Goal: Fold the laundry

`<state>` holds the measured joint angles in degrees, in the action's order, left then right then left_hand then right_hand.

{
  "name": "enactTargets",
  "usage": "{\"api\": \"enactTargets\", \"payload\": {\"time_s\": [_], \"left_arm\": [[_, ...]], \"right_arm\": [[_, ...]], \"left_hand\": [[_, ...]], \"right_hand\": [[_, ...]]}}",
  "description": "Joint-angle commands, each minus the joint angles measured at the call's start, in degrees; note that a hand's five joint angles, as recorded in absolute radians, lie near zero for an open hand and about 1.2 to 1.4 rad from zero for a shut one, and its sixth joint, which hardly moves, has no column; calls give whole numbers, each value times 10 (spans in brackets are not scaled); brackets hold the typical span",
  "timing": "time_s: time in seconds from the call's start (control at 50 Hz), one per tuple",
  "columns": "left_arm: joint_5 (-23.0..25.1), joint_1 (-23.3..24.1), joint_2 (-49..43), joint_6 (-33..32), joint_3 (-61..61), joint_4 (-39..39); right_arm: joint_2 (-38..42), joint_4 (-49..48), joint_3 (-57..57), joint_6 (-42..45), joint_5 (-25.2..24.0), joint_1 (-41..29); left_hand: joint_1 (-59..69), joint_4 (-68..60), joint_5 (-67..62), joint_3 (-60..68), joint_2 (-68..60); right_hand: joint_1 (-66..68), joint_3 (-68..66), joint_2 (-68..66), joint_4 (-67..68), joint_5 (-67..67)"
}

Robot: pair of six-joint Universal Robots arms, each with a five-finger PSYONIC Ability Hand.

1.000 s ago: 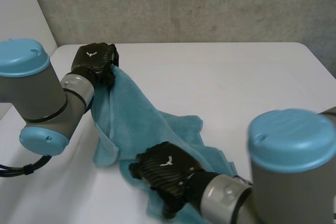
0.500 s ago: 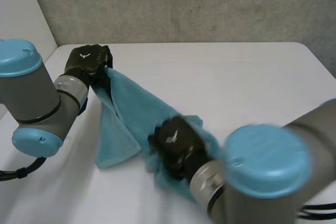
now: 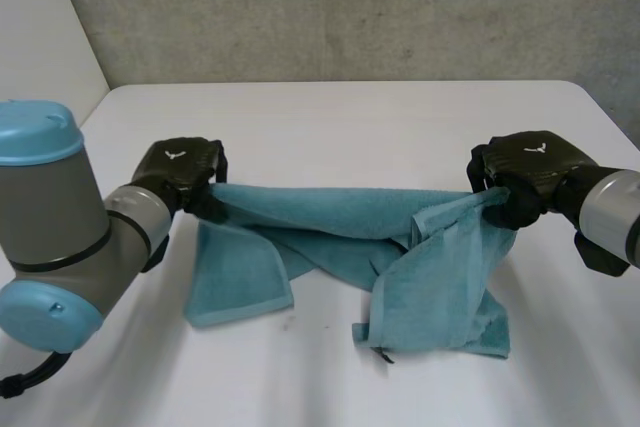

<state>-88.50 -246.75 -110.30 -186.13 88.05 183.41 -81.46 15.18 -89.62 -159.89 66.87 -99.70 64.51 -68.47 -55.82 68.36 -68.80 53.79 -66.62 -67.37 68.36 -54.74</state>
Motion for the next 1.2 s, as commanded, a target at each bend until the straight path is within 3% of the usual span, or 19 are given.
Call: {"api": "enactTargets", "payload": {"time_s": [0.02,0.08,0.12,0.26,0.36,0.46,0.48,0.54,0.58,0.62,0.74,0.8,0.86,0.88,0.92,0.94,1.1,1.2], "left_arm": [[-4,13,-64,-74,-92,33],[-4,14,-70,-113,-162,73],[-8,12,-63,-127,-209,132],[-25,5,22,-126,-231,286],[-25,10,36,-123,-179,216],[-25,10,41,-107,-101,135],[-25,11,41,-102,-71,118],[-25,11,41,-98,-28,104],[-26,12,38,-100,13,102],[-26,13,34,-101,26,102],[-28,14,11,-107,75,103],[-27,15,14,-106,75,104],[-27,15,16,-105,74,104],[-27,17,17,-105,72,104],[-26,21,18,-104,70,104],[-26,28,22,-104,64,104],[-27,28,20,-102,41,104],[-28,26,20,-100,38,104]], "right_arm": [[86,-63,130,11,60,-17],[97,-94,173,4,86,-23],[101,-171,248,-2,140,-36],[76,-316,281,-12,172,-38],[53,-285,229,-23,128,-36],[54,-181,182,-19,24,-29],[60,-143,174,-17,-12,-22],[74,-113,168,-13,-36,-7],[127,-59,162,12,-72,33],[140,-47,163,24,-75,39],[197,51,173,172,-65,58],[199,66,170,189,-54,55],[198,60,162,168,-53,54],[191,51,153,145,-53,53],[187,46,147,130,-53,53],[159,27,122,84,-54,52],[1,-101,-22,-36,-41,52],[-77,-121,-96,-110,-19,49]], "left_hand": [[155,-115,-142,116,-112],[155,-115,-142,116,-112],[155,-115,-142,116,-112],[155,-115,-142,116,-112],[155,-115,-142,116,-112],[155,-115,-142,116,-112],[155,-115,-142,116,-112],[155,-115,-142,116,-112],[155,-115,-142,116,-112],[155,-115,-142,116,-112],[155,-115,-142,116,-112],[155,-115,-142,116,-112],[155,-115,-142,116,-112],[155,-115,-142,116,-112],[155,-115,-142,116,-112],[155,-115,-142,116,-112],[155,-115,-142,116,-112],[155,-115,-142,116,-112]], "right_hand": [[262,-134,-126,116,-153],[262,-134,-126,116,-153],[262,-134,-126,116,-153],[262,-134,-126,116,-153],[262,-134,-126,116,-153],[262,-134,-126,116,-153],[262,-134,-126,116,-153],[262,-134,-126,116,-153],[262,-134,-126,116,-153],[262,-134,-126,116,-153],[262,-134,-126,116,-153],[13,115,123,-133,96],[-43,171,179,-189,153],[-157,285,292,-302,266],[-203,331,339,-348,312],[-222,350,357,-367,331],[-280,409,416,-426,390],[-321,449,457,-467,430]]}}
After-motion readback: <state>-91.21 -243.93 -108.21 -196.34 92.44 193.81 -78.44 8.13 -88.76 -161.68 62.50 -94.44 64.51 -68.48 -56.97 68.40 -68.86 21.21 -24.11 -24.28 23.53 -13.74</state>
